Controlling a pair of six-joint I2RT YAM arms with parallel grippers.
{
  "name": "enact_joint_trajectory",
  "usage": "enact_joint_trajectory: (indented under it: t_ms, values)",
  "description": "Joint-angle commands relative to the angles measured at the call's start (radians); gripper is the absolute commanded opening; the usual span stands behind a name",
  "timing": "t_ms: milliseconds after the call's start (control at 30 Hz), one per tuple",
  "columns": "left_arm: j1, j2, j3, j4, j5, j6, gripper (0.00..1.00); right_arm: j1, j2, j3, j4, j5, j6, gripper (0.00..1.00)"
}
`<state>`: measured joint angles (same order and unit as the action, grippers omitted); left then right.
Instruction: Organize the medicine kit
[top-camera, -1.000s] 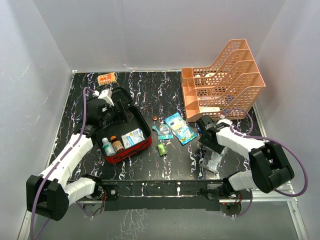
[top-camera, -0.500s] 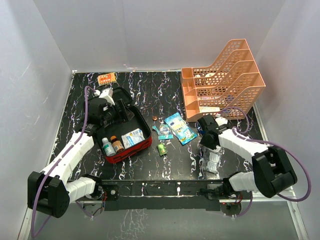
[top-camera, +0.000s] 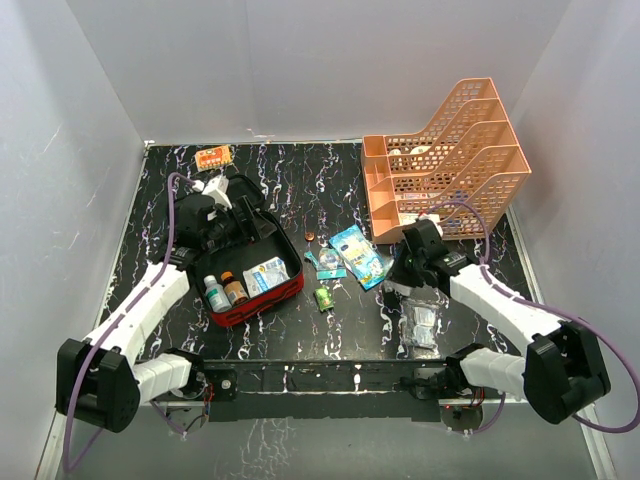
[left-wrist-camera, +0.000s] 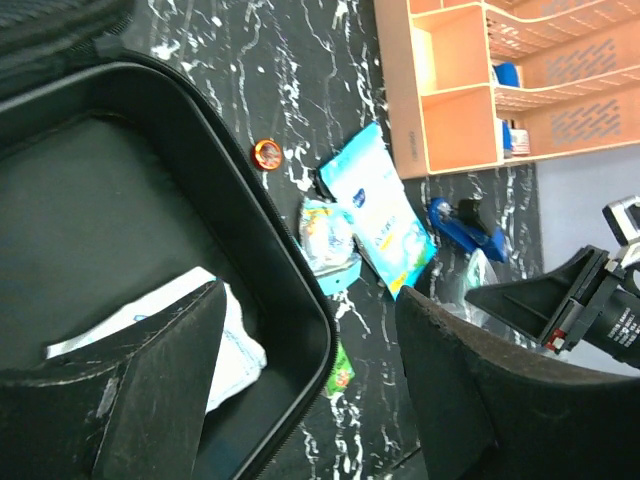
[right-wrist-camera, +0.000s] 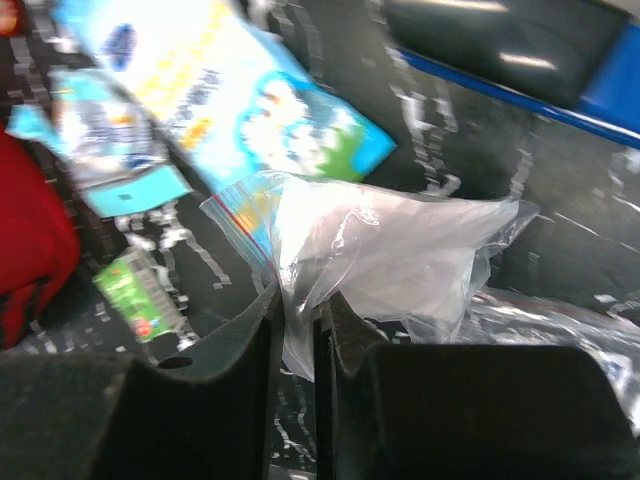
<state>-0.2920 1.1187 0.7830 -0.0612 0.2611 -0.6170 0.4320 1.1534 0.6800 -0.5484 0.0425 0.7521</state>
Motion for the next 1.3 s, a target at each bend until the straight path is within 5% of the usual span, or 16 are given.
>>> enact_joint_trajectory:
  t_ms: [0, 333, 767, 1000, 1100, 1267]
  values:
    - [-0.006, 0.038, 0.017, 0.042, 0.144, -0.084, 0.67, 0.058, 0.009, 0.122, 0.161, -0.110, -0.055, 0.15]
    - [-0.005, 0.117, 0.091, 0.028, 0.301, -0.187, 0.70, 0.319, 0.185, 0.340, 0.334, -0.052, -0.137, 0.17]
    - [-0.005, 0.060, -0.008, 0.116, 0.328, -0.240, 0.70, 0.481, 0.415, 0.525, 0.448, -0.073, -0.169, 0.18]
    - [-0.005, 0.058, -0.040, 0.081, 0.287, -0.219, 0.48, 0.516, 0.470, 0.556, 0.482, -0.090, -0.162, 0.18]
    - [-0.005, 0.061, -0.032, 0.065, 0.283, -0.200, 0.31, 0.519, 0.479, 0.554, 0.484, -0.092, -0.164, 0.20]
    - [-0.005, 0.049, -0.027, 0.043, 0.252, -0.131, 0.03, 0.519, 0.452, 0.509, 0.484, -0.084, -0.173, 0.38]
